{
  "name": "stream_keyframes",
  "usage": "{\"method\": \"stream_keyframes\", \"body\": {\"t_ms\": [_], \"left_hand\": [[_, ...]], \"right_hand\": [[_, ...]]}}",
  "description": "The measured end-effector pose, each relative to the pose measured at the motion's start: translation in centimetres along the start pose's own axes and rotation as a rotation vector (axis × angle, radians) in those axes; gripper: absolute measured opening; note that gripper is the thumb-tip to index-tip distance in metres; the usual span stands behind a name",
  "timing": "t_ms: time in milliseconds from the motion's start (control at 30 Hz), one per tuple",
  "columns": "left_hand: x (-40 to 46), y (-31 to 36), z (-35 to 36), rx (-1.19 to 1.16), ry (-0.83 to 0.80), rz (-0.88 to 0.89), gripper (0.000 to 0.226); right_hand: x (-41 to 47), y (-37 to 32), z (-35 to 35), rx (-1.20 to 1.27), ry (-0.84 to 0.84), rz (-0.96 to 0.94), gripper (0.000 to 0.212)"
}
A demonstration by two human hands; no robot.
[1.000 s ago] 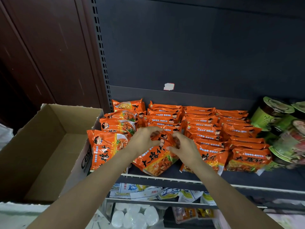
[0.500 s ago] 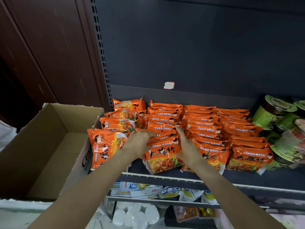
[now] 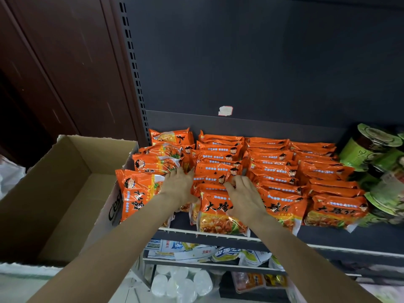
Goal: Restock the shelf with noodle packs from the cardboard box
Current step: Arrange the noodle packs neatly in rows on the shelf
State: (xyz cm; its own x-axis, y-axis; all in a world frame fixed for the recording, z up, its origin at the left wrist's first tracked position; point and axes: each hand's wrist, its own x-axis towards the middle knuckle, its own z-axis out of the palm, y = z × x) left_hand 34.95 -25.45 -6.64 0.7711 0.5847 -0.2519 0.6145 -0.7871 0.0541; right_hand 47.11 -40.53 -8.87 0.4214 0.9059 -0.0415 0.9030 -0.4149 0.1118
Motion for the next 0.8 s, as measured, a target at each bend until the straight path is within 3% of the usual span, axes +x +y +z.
{"method": "stream_keyframes", "body": {"t_ms": [133, 367, 567, 800], "left_hand": [[0.3, 0.4, -0.1, -0.089, -0.032, 0.074, 0.079], [0.9, 0.5, -0.6, -0.352, -0.041, 0.167, 0.091], [1.1, 0.7, -0.3, -0.418, -0.073, 0.079, 0.100], [0.9, 0.1, 0.4, -0.512, -0.088, 0.075, 0.098]], "right_hand": [[0.3, -0.1, 0.3, -0.009, 0.011, -0.027, 0.086], [0.4, -0.3, -0.1, 0.003, 0.075, -0.004, 0.069], [-0.5, -0.7, 0.1, -0.052, 0.116, 0.048, 0.080], [-0.3, -0.6, 0.0, -0.027, 0.055, 0.072, 0.072]]}}
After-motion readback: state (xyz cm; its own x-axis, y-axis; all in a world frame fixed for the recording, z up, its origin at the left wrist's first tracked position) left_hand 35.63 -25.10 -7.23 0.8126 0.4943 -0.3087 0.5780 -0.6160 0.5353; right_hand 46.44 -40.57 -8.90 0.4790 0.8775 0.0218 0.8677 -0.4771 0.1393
